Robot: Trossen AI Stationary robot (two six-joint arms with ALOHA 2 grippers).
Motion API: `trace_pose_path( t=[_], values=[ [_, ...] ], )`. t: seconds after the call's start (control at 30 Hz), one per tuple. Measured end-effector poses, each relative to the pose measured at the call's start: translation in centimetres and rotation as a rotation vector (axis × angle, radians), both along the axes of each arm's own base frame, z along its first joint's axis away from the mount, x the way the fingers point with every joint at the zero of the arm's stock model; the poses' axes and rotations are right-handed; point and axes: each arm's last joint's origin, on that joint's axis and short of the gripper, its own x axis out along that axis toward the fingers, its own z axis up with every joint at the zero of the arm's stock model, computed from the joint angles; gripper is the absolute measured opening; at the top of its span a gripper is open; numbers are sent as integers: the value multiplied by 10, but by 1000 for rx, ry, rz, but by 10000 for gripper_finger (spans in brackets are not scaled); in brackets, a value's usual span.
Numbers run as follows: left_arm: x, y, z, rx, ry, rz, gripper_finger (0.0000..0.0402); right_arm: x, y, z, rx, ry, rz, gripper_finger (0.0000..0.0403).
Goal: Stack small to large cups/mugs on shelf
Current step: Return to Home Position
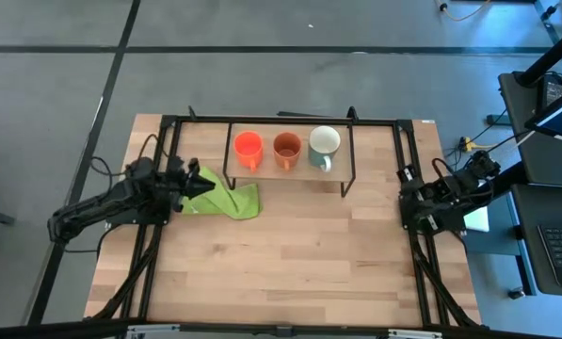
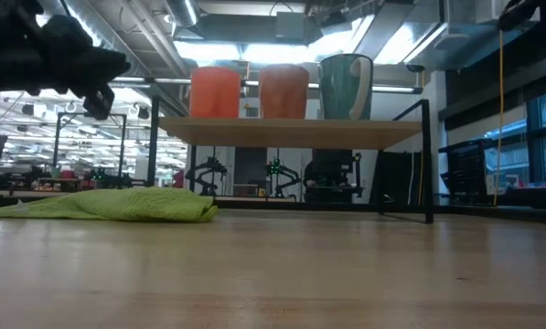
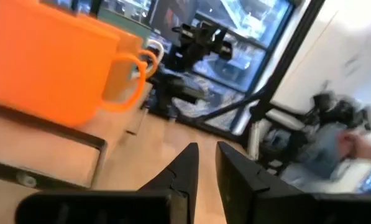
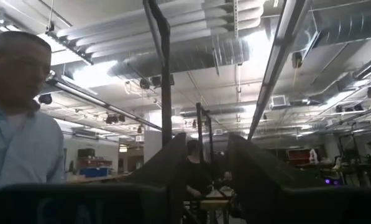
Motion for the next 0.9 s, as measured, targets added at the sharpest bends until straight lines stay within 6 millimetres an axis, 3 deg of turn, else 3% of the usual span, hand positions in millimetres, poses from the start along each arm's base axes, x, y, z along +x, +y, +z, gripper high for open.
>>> trace_pose_path(
  t=[0.3, 0.47, 0.57, 0.73, 0.9],
  values=[
    [0, 0, 1, 74, -17, 8, 50, 4, 3, -6, -11, 83, 32, 119],
    [1, 0, -1, 69, -1, 108, 50, 12, 11, -26, -140, 271, 119, 119],
    [3, -3, -1, 97, 4, 81, 50, 14, 13, -33, -110, 355, 184, 119],
    [5, -9, -5, 200, 30, 48, 50, 14, 20, -51, -321, 471, 327, 119],
    [9, -11, -9, 235, 77, 12, 50, 14, 20, -69, -335, 668, 354, 119]
  ],
)
